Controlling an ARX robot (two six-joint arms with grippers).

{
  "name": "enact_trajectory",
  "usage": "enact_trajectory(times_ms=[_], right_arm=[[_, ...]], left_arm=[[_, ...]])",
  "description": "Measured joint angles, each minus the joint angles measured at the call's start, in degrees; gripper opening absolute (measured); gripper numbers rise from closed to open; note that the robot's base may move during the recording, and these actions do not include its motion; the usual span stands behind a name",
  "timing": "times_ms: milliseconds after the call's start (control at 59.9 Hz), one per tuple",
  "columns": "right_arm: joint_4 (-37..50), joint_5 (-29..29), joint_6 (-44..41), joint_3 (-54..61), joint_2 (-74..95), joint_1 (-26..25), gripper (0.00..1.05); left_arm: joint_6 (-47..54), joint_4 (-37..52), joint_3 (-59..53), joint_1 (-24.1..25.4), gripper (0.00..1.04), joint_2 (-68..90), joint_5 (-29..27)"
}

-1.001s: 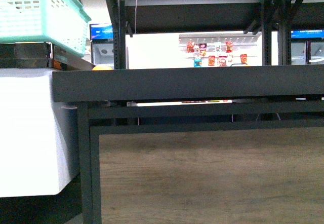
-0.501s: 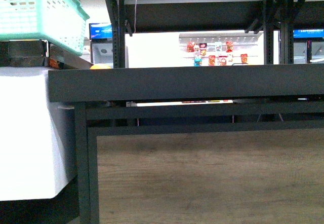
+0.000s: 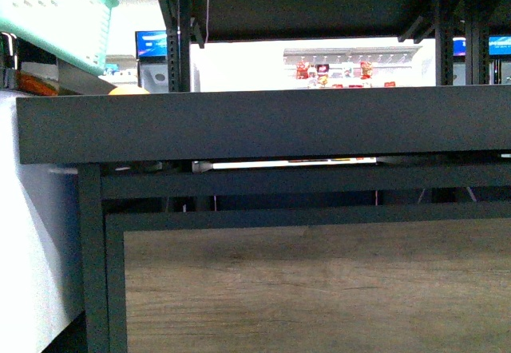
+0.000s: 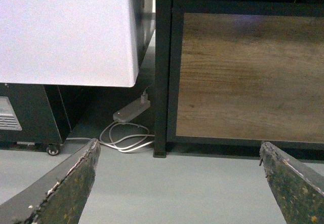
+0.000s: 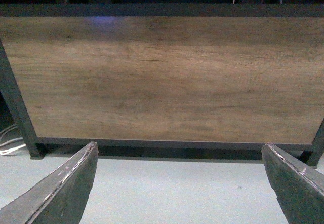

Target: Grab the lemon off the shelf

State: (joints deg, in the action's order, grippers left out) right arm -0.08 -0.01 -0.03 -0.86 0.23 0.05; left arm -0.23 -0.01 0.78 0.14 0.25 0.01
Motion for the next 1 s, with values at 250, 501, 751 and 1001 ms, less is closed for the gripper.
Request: enact_trajectory(times_ms=[250, 501, 751, 1001], right_arm=[[0.0, 0.0, 0.0, 0.0, 0.0, 0.0, 0.97], [0.0, 0.0, 0.0, 0.0, 0.0, 0.0, 0.97], [0.0, 0.0, 0.0, 0.0, 0.0, 0.0, 0.97], [0.0, -0.1, 0.0, 0.0, 0.0, 0.0, 0.97]], left_arm=[[0.0, 0.0, 0.0, 0.0, 0.97, 0.0, 0.0], [0.0, 0.0, 0.0, 0.0, 0.97, 0.0, 0.0], [0.0, 0.0, 0.0, 0.0, 0.97, 0.0, 0.0], [0.0, 0.0, 0.0, 0.0, 0.97, 0.0, 0.1]])
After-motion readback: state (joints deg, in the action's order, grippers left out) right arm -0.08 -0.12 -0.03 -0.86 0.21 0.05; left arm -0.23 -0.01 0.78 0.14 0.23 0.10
